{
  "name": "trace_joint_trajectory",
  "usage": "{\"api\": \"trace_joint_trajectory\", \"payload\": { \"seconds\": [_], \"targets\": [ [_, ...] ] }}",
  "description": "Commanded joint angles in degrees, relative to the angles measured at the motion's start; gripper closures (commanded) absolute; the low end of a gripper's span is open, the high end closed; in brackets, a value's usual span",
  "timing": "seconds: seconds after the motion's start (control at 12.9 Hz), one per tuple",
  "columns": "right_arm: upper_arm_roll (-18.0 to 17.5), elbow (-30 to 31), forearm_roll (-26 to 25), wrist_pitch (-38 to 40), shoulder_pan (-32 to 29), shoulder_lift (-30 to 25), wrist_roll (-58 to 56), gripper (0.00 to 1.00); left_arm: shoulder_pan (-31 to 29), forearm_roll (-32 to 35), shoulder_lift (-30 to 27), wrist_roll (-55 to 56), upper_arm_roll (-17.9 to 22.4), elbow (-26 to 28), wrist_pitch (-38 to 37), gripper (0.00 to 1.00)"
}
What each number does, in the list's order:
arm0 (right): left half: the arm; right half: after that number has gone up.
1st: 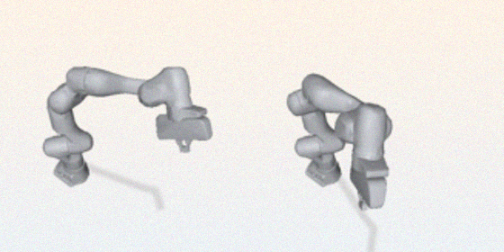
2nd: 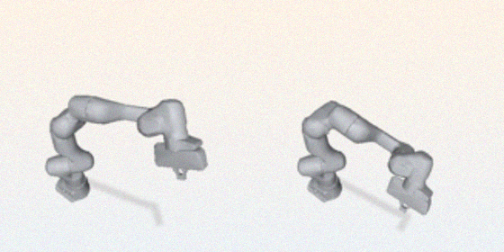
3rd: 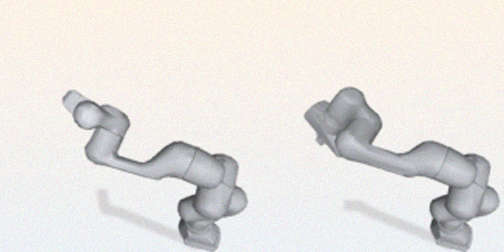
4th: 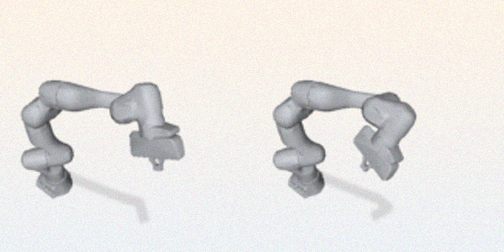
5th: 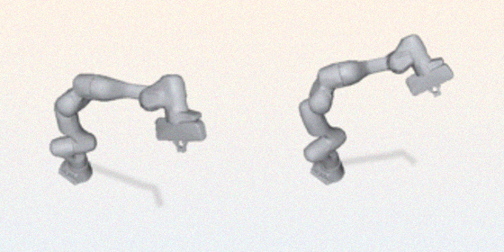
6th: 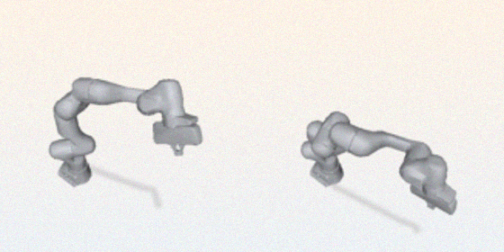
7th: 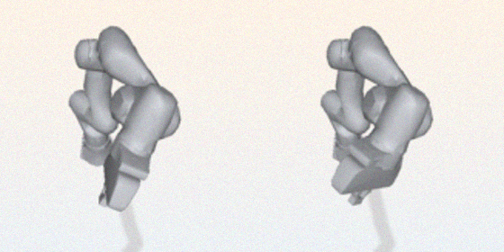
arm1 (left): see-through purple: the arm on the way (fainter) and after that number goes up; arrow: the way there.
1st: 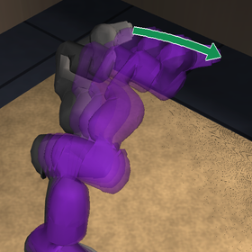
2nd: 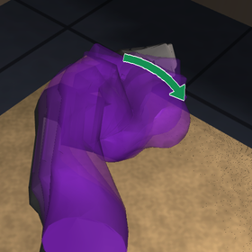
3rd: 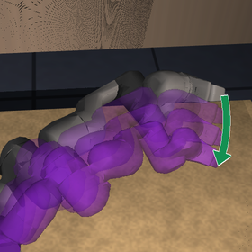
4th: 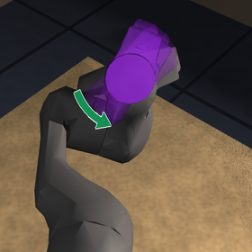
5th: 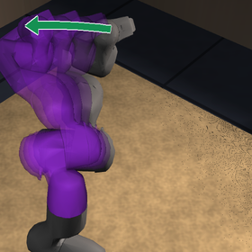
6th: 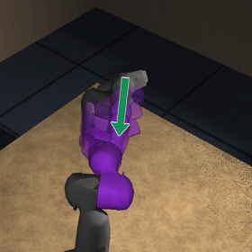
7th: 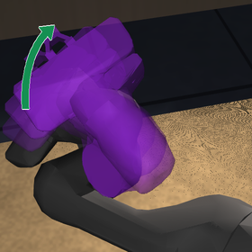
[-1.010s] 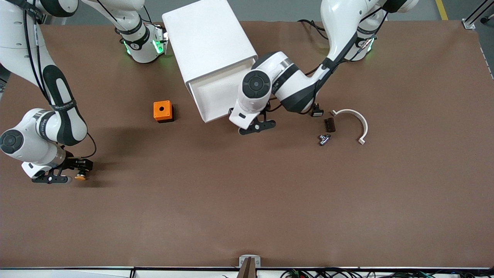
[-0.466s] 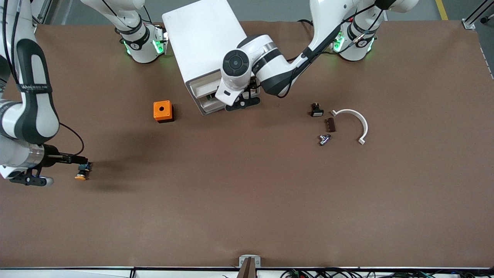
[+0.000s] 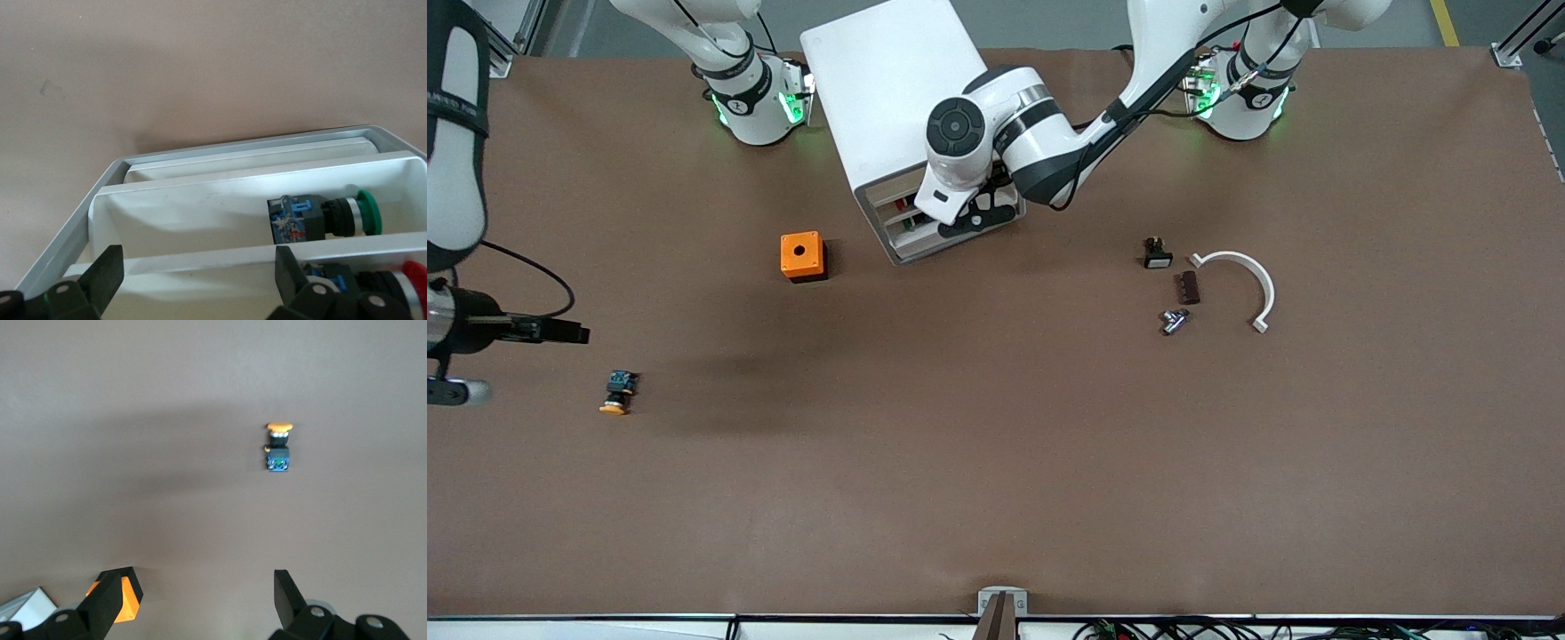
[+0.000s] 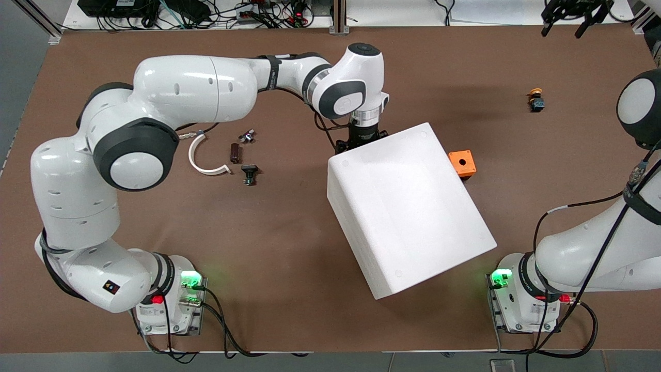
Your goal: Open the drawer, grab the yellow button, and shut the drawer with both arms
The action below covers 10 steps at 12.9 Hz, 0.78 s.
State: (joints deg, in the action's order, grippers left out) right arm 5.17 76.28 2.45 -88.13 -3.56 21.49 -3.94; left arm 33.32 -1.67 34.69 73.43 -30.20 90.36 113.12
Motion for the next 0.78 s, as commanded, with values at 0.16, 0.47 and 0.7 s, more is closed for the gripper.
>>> {"api": "trace_joint_trajectory", "payload": {
  "seconds": [0.16,0.47,0.7],
  "targets": [
    [0.37,-4.47,-0.6,1.56,-0.13,-0.3,0.42,0.0,0.78,1.06,-2.26,1.54,-0.48,1.66,0.43,0.0],
    [0.19,-3.95,-0.51,5.68,0.39,-2.32,3.39,0.0,-4.73,1.32,-4.01,1.02,0.31,0.35,0.17,0.0],
    [0.1,-2.11,0.1,5.69,0.66,-5.91,5.17,0.0,-13.33,1.41,-6.21,0.84,0.23,-0.09,0.08,0.0]
  ]
}}
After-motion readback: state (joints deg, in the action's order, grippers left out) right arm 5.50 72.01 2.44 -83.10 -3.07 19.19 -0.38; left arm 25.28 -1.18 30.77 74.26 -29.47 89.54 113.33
